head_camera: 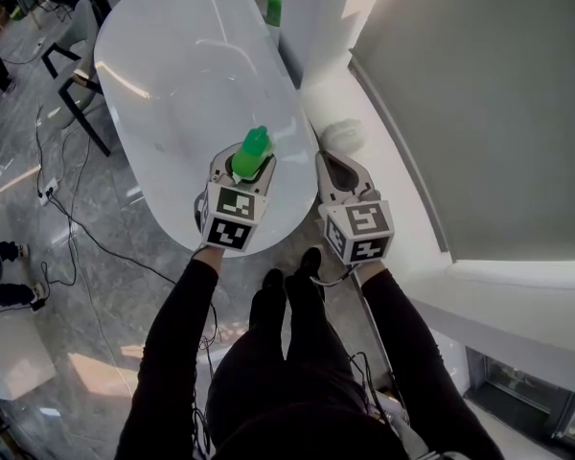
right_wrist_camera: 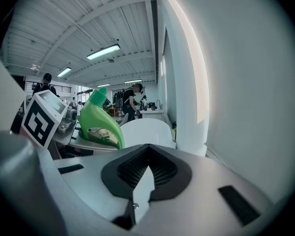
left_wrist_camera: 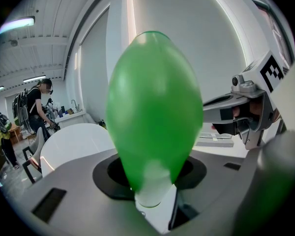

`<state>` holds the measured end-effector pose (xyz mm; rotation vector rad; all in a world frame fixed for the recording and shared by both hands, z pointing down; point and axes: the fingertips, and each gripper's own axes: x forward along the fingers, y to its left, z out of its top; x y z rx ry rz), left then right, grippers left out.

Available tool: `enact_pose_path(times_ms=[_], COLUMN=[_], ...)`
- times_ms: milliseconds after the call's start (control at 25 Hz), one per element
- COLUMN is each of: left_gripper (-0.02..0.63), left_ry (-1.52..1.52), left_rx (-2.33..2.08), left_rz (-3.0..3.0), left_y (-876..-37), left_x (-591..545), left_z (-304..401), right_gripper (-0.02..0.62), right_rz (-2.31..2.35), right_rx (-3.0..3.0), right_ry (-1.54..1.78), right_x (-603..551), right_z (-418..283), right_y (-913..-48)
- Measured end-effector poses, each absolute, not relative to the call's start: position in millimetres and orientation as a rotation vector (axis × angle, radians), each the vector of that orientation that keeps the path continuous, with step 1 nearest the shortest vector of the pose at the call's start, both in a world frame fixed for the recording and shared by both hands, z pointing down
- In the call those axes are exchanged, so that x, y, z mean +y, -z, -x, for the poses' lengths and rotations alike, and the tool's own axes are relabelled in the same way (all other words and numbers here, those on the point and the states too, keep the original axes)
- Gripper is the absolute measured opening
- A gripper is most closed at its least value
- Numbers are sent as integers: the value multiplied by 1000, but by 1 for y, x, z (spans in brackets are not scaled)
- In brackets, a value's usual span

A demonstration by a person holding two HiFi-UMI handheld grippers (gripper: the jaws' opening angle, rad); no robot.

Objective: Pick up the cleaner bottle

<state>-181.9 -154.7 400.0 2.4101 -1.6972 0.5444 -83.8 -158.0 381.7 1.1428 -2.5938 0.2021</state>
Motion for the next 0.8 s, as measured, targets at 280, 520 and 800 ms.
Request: enact_pose_path(times_ms=[280, 520, 800], left_gripper=[188, 187, 188], left_ry=[-545, -547, -542], left_rx=[-1687, -1685, -1703], left_rz=[-2407, -2399, -2392], left_y=[-400, -403, -404], left_x=[-156, -154, -153], left_z=[182, 185, 189], right_gripper=[1, 1, 0], right_rz=[-1136, -1129, -1131], right_rx=[-2594, -2589, -2583], right_ry=[-198, -199, -197], right_x=[-158, -157, -157], right_z=[87, 90, 92], right_y=[-382, -385, -387])
